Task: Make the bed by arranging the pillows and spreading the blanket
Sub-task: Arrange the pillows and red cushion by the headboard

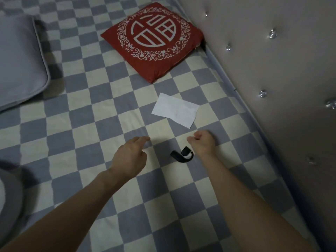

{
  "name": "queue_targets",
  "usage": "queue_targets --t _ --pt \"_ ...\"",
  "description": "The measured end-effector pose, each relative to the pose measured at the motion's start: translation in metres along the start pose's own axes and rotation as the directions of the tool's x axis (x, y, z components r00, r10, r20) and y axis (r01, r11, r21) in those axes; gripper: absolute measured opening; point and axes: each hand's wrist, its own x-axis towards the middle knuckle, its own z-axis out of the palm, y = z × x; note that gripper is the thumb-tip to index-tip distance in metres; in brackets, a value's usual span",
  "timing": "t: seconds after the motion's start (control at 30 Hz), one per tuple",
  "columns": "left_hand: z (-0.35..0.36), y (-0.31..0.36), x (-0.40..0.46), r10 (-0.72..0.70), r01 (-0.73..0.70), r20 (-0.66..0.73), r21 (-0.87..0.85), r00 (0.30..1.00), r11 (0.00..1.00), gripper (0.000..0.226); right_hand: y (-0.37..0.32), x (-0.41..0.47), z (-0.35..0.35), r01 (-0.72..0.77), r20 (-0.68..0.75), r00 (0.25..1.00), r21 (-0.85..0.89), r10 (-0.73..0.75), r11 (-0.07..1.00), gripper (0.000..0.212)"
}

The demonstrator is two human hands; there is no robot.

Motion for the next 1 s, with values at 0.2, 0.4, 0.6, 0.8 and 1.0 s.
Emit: queue_targets --t 0.2,0.4,0.6,0.8,1.0 --pt "0.004 -0.009 0.006 -0.021 0.022 0.039 -0.034 0.999 0.999 0.045 0.000 -0.012 0.022 0.186 0.136 0.982 -0.546 -0.132 0.817 0.021" --pt "0.005 -0.012 0.015 -0.030 0.031 0.016 -0.053 0.999 0.998 0.045 -0.011 0.005 0.013 0.199 0.271 0.956 -0.332 -0.109 0.922 0.047" --pt "0.009 -0.014 0.018 -0.039 0.041 0.041 -0.052 0.998 0.998 0.044 0.017 -0.016 0.028 0.457 0.494 0.837 -0.398 -0.234 0.795 0.020" --pt "0.007 -0.016 0.030 -0.039 0.038 -0.007 -0.064 0.999 0.997 0.042 -0.006 0.020 0.023 0.191 -0.014 0.982 0.087 -0.191 0.978 0.014" --pt "0.009 -0.018 0.035 -0.021 0.019 -0.013 -0.090 1.000 0.996 0.041 -0.036 0.041 0.034 0.017 -0.144 0.989 0.261 0.022 0.965 0.019"
